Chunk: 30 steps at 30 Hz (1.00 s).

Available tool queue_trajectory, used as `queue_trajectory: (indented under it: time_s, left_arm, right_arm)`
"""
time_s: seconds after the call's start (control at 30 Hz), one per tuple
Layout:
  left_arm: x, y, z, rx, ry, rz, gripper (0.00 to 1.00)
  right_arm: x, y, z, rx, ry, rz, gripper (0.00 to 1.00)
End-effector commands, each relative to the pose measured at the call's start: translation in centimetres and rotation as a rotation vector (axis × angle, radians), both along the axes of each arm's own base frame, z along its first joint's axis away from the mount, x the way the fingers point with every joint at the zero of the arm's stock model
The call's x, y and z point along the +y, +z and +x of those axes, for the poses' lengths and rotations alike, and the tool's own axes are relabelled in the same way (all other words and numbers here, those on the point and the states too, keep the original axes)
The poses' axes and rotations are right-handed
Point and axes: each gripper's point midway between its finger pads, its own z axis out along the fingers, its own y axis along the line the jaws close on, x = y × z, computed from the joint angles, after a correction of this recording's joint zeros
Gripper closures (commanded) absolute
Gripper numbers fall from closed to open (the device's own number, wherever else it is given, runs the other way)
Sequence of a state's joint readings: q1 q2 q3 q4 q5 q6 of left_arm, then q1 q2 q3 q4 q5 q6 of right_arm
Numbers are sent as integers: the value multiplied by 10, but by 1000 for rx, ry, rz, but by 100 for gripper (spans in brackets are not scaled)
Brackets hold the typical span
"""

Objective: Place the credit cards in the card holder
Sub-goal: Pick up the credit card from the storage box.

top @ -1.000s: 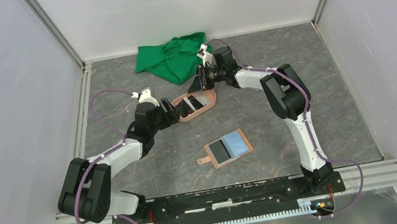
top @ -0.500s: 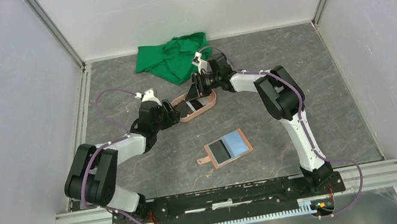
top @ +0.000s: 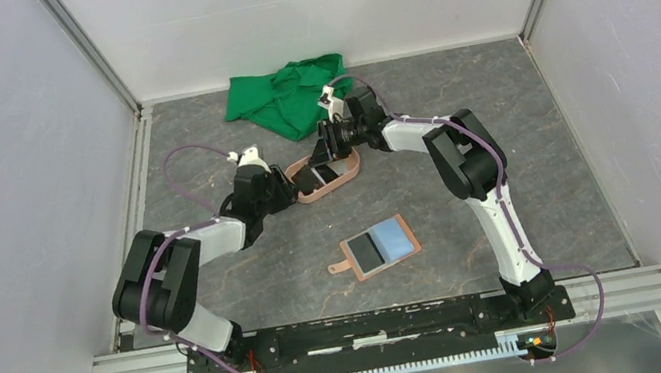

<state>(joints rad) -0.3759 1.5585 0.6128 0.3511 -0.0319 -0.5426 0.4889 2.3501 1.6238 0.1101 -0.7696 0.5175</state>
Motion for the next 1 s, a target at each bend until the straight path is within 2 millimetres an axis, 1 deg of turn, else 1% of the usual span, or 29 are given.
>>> queue_trajectory:
  time_s: [0.0,0.1,0.3,0.67,0.77,0.83,0.97]
  left_arm:
    - [-1,12,18,-55,7,4,49]
    - [-1,10,19,-52,5,11,50]
    - [-3,6,21,-42,-5,15,52]
    - [-5,-2,23,-22,-15,23,58]
    - [-5,-2,23,-21,-15,24,59]
    - [-4,-2,23,-20,-16,23,60]
    - [-3,-3,22,-18,-16,26,61]
  right_arm:
    - [2,7,7,-46,-8,-12,61]
    - [5,3,3,-28,-2,-8,61]
    - [11,2,-1,-12,9,6,63]
    - [19,13,-8,-4,34,45,67]
    - [20,13,-8,0,31,47,68]
    - [21,13,-8,2,29,49,71]
    - [21,13,-8,12,24,57,81]
